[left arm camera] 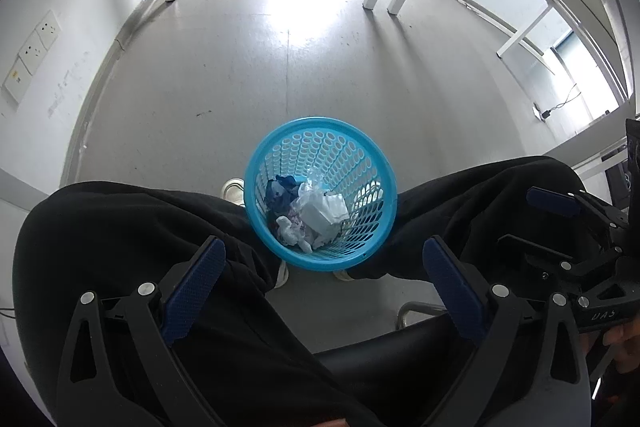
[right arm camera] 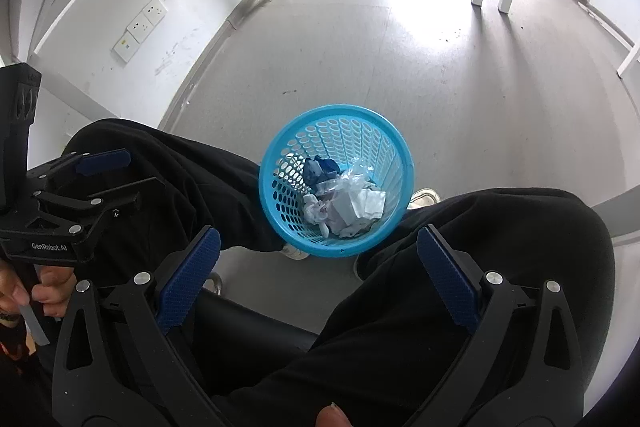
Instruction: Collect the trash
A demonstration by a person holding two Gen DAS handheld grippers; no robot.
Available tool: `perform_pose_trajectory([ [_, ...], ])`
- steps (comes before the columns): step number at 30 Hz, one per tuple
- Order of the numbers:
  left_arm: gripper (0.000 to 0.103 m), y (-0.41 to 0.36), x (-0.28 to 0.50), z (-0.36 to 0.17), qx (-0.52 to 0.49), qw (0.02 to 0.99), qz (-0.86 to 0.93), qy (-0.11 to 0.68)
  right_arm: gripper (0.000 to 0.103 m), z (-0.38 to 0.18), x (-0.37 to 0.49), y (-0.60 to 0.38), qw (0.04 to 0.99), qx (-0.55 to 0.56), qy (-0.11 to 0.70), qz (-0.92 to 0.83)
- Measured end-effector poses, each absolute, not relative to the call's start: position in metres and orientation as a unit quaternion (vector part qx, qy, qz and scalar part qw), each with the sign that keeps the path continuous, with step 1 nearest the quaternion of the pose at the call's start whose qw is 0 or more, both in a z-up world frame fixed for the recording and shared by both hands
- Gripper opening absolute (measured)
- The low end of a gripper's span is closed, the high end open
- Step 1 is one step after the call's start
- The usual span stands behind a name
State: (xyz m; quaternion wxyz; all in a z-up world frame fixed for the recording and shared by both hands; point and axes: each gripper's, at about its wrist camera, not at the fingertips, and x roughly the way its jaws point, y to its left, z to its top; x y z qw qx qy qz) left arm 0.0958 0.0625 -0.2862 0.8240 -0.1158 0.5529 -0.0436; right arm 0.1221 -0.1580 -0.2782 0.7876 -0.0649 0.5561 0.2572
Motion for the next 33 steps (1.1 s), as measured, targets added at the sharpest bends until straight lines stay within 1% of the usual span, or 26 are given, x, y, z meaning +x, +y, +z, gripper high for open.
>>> perform_pose_trajectory([
  [33, 0.097, 0.0583, 0.0931, -0.2925, -0.117, 0.819, -0.047, 0.56, 0.094, -0.2866, 0.1249, -0.1609, 0.775, -0.056, 0.574, 0.259],
])
